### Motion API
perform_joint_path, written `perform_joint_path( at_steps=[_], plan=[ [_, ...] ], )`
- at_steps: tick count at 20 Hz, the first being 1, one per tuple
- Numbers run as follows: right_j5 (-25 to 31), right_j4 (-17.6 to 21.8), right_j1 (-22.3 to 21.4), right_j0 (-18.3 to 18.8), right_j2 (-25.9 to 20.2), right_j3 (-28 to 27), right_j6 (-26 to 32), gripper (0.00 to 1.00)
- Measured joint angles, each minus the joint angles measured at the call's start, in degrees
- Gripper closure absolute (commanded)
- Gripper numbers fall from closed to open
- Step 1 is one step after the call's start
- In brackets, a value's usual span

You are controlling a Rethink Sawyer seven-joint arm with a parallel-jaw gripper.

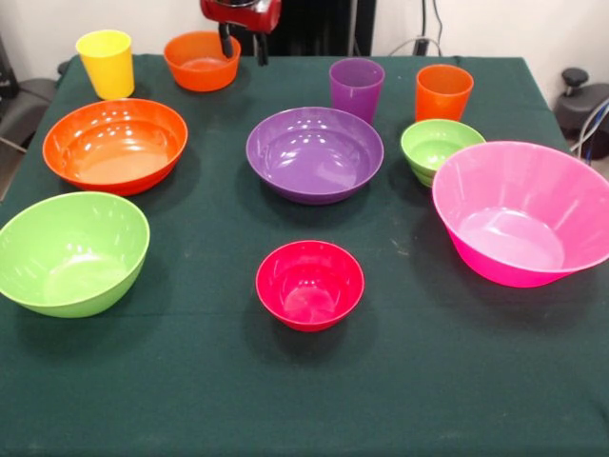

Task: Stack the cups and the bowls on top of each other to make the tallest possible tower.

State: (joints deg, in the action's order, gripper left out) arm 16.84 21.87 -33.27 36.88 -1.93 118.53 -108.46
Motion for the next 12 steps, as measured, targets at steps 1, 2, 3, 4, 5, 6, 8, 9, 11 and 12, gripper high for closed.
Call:
perform_joint_path(
  at_steps=[1, 2, 3, 4, 5, 6, 8, 9, 11, 12],
  plan=[
    [0.0, 0.0, -0.12, 0.08, 0.0, 0.0, 0.0, 0.0],
    [0.0, 0.0, -0.24, 0.15, 0.0, 0.01, 0.0, 0.0],
    [0.0, 0.0, -0.3, 0.18, 0.0, 0.01, 0.0, 0.0],
    [0.0, 0.0, -0.55, 0.24, 0.0, 0.0, 0.0, 0.0],
    [0.0, 0.01, -0.62, 0.24, 0.0, 0.0, 0.0, 0.0],
    [0.0, 0.1, -0.68, 0.24, 0.0, 0.0, 0.0, 0.0],
    [0.0, 0.39, -0.7, 0.24, 0.0, -0.01, 0.0, 0.0],
    [0.0, 0.56, -0.68, 0.24, 0.0, -0.02, 0.0, 0.0],
    [0.0, 0.78, -0.69, 0.24, 0.0, -0.06, 0.0, 0.0],
    [0.0, 0.95, -0.69, 0.24, -0.01, -0.12, 0.0, 0.0]
  ],
)
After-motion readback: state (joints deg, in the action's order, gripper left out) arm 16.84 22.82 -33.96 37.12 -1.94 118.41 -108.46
